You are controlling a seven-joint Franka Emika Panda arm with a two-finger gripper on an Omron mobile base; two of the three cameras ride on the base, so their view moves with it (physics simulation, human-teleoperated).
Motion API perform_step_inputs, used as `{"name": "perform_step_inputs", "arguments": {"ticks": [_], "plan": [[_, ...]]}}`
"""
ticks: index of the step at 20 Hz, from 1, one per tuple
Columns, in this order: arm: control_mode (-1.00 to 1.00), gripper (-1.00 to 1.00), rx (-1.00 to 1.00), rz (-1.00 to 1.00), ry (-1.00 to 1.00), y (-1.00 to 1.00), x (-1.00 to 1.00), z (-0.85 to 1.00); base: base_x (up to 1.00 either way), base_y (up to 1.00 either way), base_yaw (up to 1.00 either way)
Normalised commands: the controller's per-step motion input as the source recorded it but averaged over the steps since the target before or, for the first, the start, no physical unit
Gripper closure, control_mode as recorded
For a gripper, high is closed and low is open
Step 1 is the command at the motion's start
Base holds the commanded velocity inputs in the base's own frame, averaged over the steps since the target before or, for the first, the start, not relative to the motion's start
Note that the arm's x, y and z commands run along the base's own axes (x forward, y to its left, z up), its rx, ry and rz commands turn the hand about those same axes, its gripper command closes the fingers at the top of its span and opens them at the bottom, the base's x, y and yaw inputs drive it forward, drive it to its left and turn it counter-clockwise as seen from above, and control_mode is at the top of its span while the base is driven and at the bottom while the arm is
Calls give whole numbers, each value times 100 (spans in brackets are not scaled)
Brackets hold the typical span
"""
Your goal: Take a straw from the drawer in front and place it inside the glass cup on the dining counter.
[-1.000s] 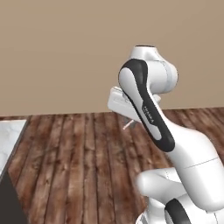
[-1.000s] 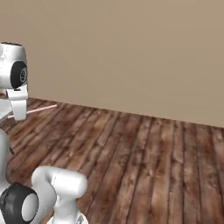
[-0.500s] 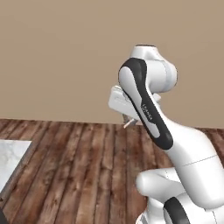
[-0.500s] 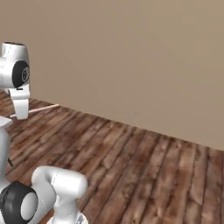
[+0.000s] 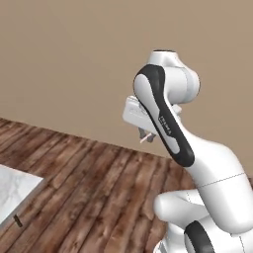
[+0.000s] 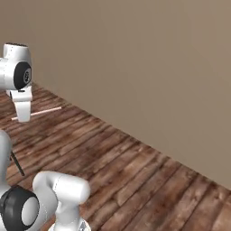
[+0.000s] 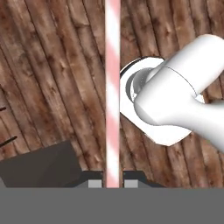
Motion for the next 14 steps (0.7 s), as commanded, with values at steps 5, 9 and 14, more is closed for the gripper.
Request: {"name": "perform_step_inputs", "arguments": {"ticks": [5,9,14], "plan": [[100,100,0,0,0,0,0,0,100,-38,51],[100,100,0,0,0,0,0,0,100,-39,49],[100,100,0,0,0,0,0,0,100,-36,49]]}}
